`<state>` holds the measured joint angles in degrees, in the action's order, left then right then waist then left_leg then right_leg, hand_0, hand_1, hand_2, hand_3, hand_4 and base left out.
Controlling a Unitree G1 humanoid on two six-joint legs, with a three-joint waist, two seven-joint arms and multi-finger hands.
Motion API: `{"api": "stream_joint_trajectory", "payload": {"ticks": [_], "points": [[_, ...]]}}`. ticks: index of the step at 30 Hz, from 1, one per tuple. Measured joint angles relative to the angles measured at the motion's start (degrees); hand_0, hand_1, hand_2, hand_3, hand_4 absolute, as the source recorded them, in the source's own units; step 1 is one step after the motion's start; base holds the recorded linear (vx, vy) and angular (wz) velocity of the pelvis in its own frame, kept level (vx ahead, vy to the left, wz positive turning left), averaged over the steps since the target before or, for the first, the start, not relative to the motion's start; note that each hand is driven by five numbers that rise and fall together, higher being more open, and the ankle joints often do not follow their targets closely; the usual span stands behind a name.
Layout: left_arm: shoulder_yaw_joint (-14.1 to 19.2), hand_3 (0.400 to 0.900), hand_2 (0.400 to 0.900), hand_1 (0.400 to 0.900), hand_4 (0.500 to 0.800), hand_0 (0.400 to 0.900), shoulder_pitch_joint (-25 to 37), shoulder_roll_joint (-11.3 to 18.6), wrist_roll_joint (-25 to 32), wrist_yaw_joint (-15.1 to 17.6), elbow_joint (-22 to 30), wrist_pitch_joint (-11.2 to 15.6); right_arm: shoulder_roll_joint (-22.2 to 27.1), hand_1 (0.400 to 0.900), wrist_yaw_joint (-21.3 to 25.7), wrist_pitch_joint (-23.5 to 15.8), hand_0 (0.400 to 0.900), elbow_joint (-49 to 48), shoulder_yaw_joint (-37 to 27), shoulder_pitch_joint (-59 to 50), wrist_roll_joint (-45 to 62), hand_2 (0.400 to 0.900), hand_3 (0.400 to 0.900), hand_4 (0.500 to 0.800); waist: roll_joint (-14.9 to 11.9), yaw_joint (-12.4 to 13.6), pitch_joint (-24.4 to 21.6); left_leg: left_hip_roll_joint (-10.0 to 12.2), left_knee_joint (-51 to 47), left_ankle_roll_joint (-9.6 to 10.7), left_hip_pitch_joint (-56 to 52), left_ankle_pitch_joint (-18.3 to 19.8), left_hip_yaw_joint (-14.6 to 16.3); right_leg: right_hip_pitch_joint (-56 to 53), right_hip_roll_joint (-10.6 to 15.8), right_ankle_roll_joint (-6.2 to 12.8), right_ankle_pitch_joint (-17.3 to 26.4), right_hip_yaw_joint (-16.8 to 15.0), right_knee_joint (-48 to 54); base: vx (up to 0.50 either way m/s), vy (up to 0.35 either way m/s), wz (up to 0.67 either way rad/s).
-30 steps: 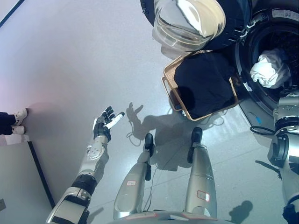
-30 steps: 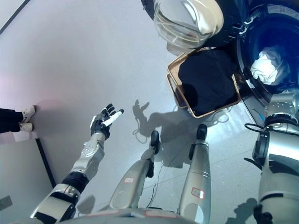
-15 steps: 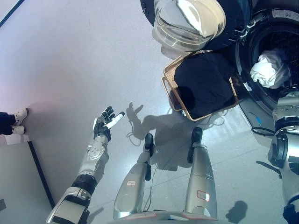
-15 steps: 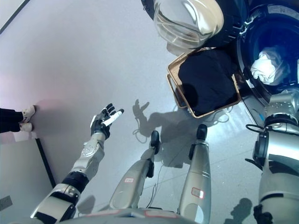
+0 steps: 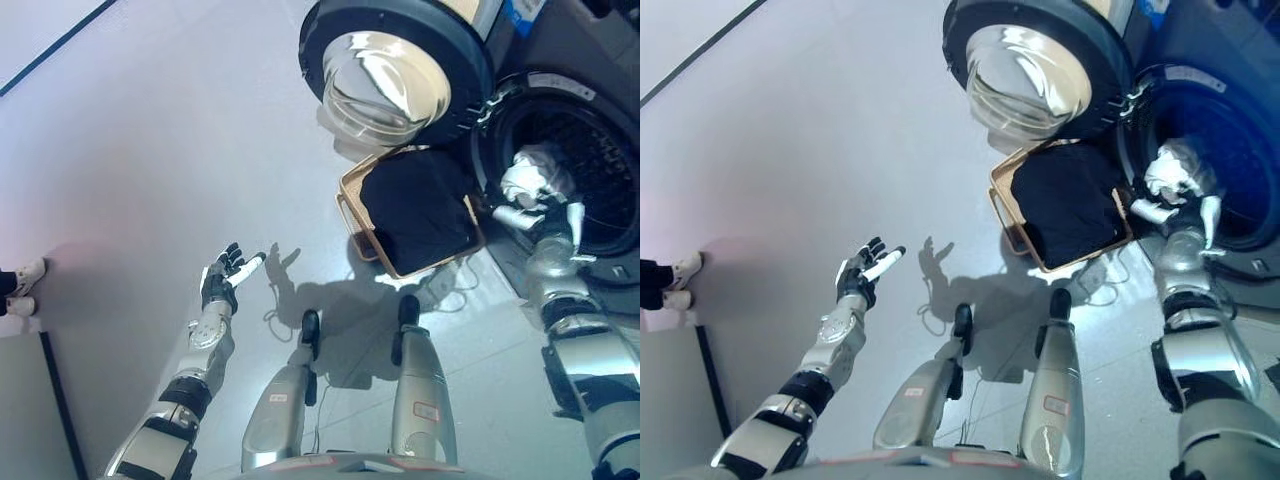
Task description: Put the clothes in the basket into the washing machine.
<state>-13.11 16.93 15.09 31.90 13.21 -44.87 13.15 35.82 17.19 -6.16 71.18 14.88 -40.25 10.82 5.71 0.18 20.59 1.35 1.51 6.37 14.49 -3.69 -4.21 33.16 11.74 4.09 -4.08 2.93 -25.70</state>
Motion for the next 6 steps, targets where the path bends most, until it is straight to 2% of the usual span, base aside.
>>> {"api": "stream_joint_trajectory", "payload": {"ticks": [3, 6], "points": [[0.1, 0.9, 0.9, 0.9, 0.8, 0.9, 1.2, -0.1, -2.1, -0.1, -5.2, -0.4, -3.4, 0.9, 0.0, 1.2, 0.9, 0.6, 0.0, 2.8, -6.2, 0.9, 0.9, 0.8, -1.0, -0.9, -0.5, 1.2, 0.0, 0.1, -2.6, 0.9, 0.7, -4.1, -1.6, -0.01, 1.7, 0.3, 4.1, 0.07, 0.05, -0.22], [0.2, 0.9, 0.9, 0.9, 0.8, 0.9, 1.9, -0.1, -4.6, -0.2, -8.4, -0.6, -4.6, 0.9, -0.2, 1.5, 0.9, 1.4, -0.2, 5.2, -9.2, 0.9, 0.9, 0.8, -1.6, -1.7, -0.9, 1.8, -0.1, -0.3, -5.7, 1.6, 1.5, -9.1, -2.4, 0.39, 4.0, 0.3, 8.9, 0.03, 0.039, -0.22]]}}
